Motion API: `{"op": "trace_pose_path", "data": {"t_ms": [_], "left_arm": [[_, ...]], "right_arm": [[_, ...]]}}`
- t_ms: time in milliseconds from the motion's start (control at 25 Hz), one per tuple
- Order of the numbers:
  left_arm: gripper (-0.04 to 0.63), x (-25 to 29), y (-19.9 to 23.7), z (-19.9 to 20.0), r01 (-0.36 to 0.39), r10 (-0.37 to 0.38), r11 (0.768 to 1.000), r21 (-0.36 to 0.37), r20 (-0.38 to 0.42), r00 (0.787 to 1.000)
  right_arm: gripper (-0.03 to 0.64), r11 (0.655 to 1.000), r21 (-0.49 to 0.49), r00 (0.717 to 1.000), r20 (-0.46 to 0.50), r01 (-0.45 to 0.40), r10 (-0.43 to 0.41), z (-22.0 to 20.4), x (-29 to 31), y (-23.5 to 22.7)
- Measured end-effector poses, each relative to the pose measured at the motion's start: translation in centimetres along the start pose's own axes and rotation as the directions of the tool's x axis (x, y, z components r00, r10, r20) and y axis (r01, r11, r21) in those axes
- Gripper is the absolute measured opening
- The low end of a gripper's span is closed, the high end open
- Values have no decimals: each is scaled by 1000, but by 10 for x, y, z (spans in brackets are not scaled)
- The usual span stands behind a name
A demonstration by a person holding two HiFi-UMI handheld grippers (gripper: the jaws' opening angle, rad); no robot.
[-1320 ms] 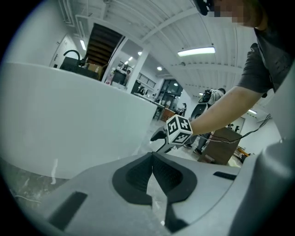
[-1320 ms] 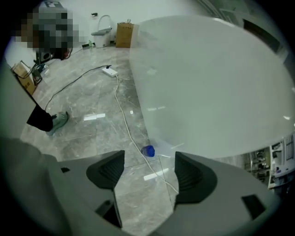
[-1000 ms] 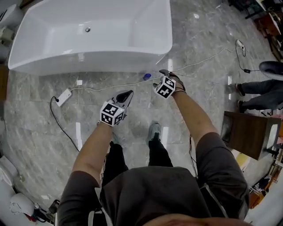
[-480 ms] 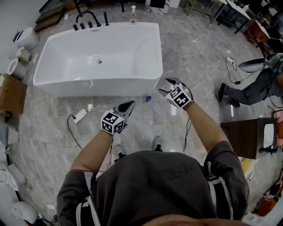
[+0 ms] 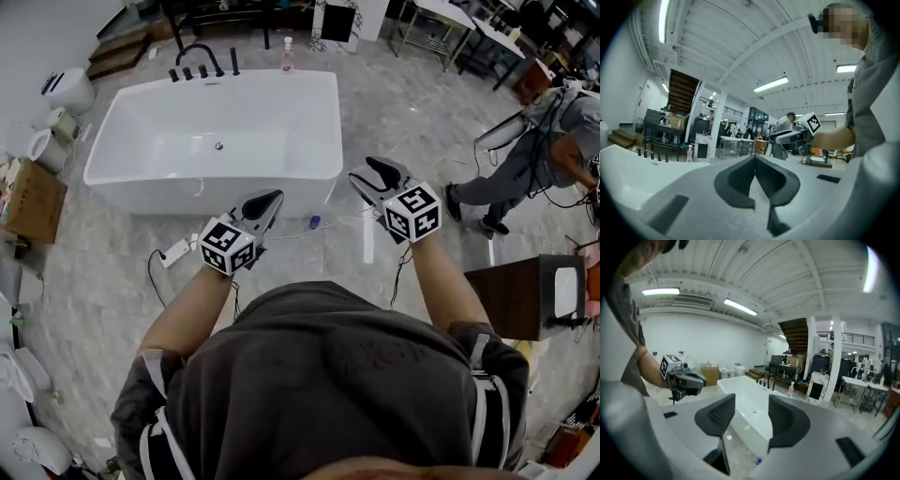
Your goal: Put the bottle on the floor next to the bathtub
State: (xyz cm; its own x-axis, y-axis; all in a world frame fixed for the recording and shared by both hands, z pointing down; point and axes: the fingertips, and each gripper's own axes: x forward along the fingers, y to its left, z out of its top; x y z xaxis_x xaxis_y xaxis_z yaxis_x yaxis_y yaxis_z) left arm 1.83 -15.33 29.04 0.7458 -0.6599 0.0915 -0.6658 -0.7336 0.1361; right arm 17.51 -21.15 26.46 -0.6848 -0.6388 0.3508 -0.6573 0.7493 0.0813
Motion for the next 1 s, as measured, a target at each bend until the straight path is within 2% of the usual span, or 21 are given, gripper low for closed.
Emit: {"op": "trace_pose_path", "data": {"t_ms": [120, 280, 560, 680, 840, 1000], "left_arm": [[0, -2, -1, 25, -14, 13, 1000, 10, 33, 999], [0, -6, -3, 40, -15, 15, 1000, -2, 73, 997], [0, -11, -14, 29, -21, 23, 999, -34, 75, 997], [0, -12, -15, 16, -28, 32, 998, -59, 63, 998], [0, -10, -20, -4, -27, 31, 996, -81, 39, 999], [0, -12, -24, -10, -31, 34, 995, -90, 35, 999]], "right_arm": [[191, 997, 75, 996, 87, -2, -4, 14, -25, 2], [162, 989, 146, 988, 153, 8, -31, 6, -49, 11], [48, 970, 241, 966, 248, 6, -67, -28, -65, 27], [-6, 965, 262, 966, 248, 9, -76, -38, -58, 28], [-8, 952, 307, 973, 225, -16, -56, -55, -47, 29], [-9, 954, 299, 980, 191, -14, -46, -63, -47, 34]]}}
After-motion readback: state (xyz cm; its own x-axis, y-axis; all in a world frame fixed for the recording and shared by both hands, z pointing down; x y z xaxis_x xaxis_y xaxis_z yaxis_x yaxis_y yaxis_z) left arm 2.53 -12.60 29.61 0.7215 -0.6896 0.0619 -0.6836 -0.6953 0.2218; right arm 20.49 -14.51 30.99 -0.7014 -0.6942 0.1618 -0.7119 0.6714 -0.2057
